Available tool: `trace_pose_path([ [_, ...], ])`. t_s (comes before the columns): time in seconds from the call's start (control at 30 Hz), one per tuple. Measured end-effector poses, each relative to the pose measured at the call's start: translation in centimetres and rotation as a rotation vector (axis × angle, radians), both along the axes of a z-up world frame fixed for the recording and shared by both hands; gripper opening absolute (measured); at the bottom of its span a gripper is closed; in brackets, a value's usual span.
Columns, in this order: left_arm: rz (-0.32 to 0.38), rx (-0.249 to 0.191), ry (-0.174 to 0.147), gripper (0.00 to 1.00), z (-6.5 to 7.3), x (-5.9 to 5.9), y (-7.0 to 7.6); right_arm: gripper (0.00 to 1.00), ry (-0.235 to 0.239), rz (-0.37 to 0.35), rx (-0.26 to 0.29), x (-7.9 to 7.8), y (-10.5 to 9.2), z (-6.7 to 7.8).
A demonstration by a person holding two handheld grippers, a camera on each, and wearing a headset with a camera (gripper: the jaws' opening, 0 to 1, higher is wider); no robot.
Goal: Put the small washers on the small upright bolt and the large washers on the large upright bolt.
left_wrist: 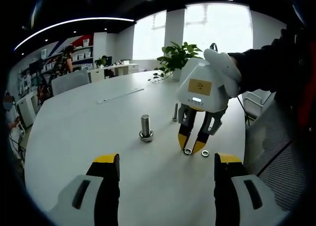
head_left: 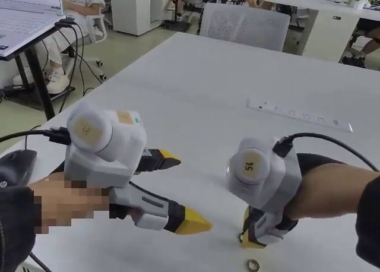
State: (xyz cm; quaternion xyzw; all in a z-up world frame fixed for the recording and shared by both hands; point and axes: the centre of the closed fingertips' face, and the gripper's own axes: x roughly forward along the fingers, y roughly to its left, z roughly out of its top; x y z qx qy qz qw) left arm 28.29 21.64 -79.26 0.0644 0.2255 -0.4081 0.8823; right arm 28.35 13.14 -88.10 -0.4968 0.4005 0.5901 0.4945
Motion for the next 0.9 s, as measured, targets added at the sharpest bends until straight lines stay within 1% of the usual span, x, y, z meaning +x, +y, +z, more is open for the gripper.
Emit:
trace_pose_path([
  [0.47, -0.01, 0.013, 0.005, 0.78, 0.0, -0.3, -0.2, 0.14, 0.01, -0.014, 0.003, 0.1, 0.0, 0.0],
  [0.9, -0.028, 0.022, 0.01, 0.78, -0.2, -0.3, -0.6, 0.13, 0.005, -0.024, -0.012, 0.5, -0.9, 0.1],
])
